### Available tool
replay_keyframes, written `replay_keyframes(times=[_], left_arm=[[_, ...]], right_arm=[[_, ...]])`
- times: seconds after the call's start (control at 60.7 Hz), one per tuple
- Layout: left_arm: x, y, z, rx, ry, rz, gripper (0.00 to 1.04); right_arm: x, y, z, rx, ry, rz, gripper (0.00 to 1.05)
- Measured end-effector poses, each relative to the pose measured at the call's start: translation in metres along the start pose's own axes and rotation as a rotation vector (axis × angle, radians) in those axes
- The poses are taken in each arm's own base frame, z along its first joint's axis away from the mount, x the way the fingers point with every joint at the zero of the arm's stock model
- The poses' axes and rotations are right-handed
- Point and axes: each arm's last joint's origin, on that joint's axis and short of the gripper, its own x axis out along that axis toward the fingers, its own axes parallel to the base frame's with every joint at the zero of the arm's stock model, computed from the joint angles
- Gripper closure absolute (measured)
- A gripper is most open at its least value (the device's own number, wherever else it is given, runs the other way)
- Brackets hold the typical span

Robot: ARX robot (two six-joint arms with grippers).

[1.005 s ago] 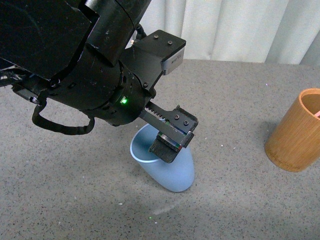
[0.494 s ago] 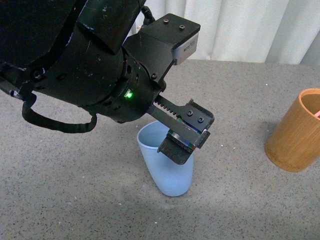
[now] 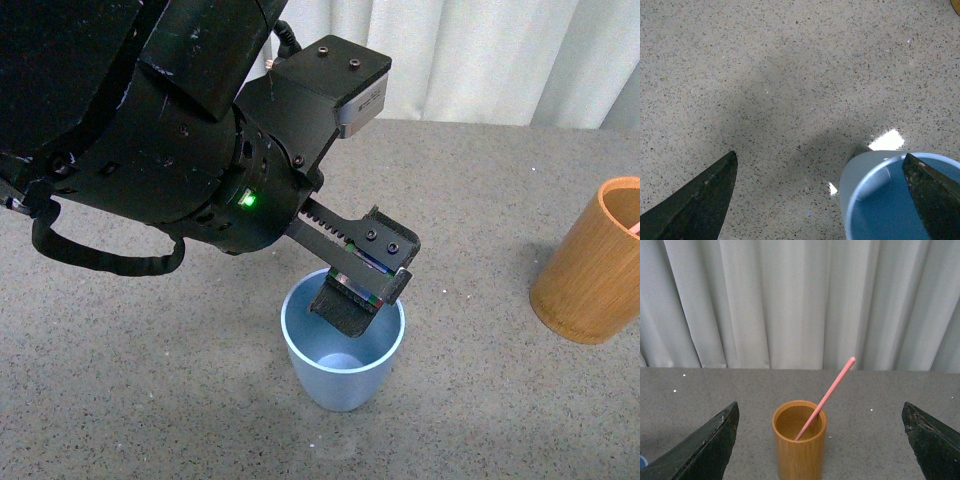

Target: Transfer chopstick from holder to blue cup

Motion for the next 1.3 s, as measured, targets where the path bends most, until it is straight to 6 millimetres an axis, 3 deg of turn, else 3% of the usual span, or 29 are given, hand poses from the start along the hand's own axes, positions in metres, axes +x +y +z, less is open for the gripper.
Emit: replay_keyframes(times=[0.181,0.379,0.461,0.511,0.593,0.659,0.708,0.758,0.807,0.939,1.136,1.301], left_arm=[[0.000,0.007,0.003,-0.052,-0.033,0.039,0.07],[-0.009,0.032,0.015,-0.268,-0.143,0.060,0.07],[-0.015,0.047,0.017,-0.321,-0.356,0.283,0.16],[-0.027,0.061,0.005,-0.354,-0.517,0.416,0.25],[-0.056,0.087,-0.021,-0.383,-0.686,0.480,0.37],[-0.095,0.116,-0.054,-0.384,-0.818,0.525,0.52],[-0.110,0.124,-0.077,-0.386,-0.857,0.568,0.61],[-0.116,0.121,-0.096,-0.403,-0.842,0.601,0.68],[-0.120,0.105,-0.123,-0.422,-0.773,0.589,0.79],[-0.139,0.070,-0.161,-0.433,-0.690,0.551,1.01],[-0.184,0.036,-0.181,-0.407,-0.741,0.557,1.01],[-0.194,0.029,-0.185,-0.392,-0.806,0.578,1.01]], right_arm=[[0.000,0.000,0.000,0.000,0.000,0.000,0.10],[0.000,0.000,0.000,0.000,0.000,0.000,0.10],[0.000,0.000,0.000,0.000,0.000,0.000,0.10],[0.000,0.000,0.000,0.000,0.000,0.002,0.10],[0.000,0.000,0.000,0.000,0.000,-0.003,0.10],[0.000,0.000,0.000,0.000,0.000,-0.003,0.10],[0.000,0.000,0.000,0.000,0.000,-0.003,0.10],[0.000,0.000,0.000,0.000,0.000,-0.003,0.10],[0.000,0.000,0.000,0.000,0.000,0.002,0.10],[0.000,0.000,0.000,0.000,0.000,0.003,0.10],[0.000,0.000,0.000,0.000,0.000,-0.004,0.10],[0.000,0.000,0.000,0.000,0.000,0.002,0.10]])
